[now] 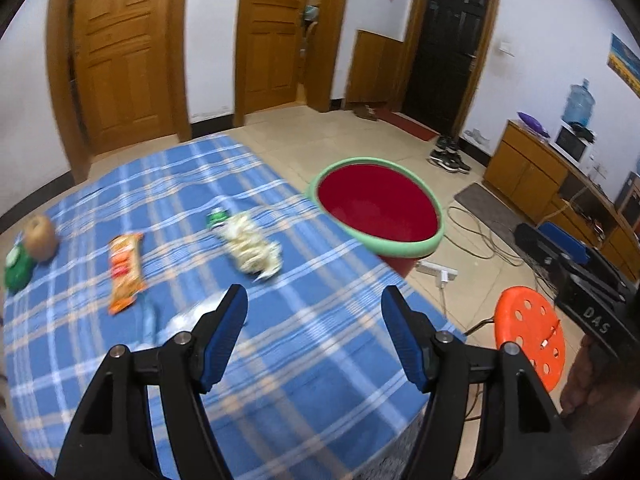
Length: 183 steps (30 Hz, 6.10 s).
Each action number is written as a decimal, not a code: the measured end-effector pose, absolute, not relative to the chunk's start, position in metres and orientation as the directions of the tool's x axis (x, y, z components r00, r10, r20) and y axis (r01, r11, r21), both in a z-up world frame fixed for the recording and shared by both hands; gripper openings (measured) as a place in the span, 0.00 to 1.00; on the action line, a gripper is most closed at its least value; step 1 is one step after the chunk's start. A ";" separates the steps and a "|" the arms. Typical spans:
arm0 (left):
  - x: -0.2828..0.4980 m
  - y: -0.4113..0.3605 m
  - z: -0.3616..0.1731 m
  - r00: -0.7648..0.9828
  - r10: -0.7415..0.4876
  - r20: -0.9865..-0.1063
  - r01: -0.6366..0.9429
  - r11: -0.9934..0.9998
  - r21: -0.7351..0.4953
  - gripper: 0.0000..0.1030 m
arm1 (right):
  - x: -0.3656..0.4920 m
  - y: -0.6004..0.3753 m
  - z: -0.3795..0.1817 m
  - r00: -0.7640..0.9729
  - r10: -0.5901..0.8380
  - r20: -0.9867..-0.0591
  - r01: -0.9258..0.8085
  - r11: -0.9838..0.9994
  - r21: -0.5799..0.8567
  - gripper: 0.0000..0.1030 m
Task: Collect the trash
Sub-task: 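Move both grippers back over the table items, then grasp the white tissue with the green toy keychain using the right gripper, then grasp the blue plastic piece with the left gripper while the right gripper holds the tissue, then carry the tissue and blue piece over the red bucket with both grippers, then open both grippers to drop the tissue and blue piece into the bucket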
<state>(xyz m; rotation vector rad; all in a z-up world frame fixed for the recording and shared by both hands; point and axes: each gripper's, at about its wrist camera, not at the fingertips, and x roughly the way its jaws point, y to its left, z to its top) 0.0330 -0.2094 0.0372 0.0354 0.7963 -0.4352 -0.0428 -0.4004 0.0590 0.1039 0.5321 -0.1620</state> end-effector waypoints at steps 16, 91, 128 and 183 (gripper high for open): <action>-0.006 -0.084 0.053 0.742 -0.184 -0.644 0.130 0.983 -0.131 0.68 | -0.017 -0.313 0.046 0.837 0.103 -0.537 -0.052 0.993 0.110 0.61; 0.113 -0.057 -0.047 0.581 -0.248 -0.775 0.026 0.958 -0.287 0.82 | 0.077 -0.307 0.003 0.727 0.216 -0.652 -0.190 0.975 0.111 0.19; 0.044 -0.036 0.010 0.674 -0.298 -0.676 0.127 0.948 -0.292 0.17 | 0.066 -0.302 0.024 0.749 0.278 -0.601 -0.217 0.960 0.174 0.19; 0.220 -0.361 -0.019 0.463 -0.440 -0.769 0.523 0.836 -0.163 0.17 | 0.136 -0.499 -0.004 0.727 0.012 -0.686 0.122 0.982 0.147 0.30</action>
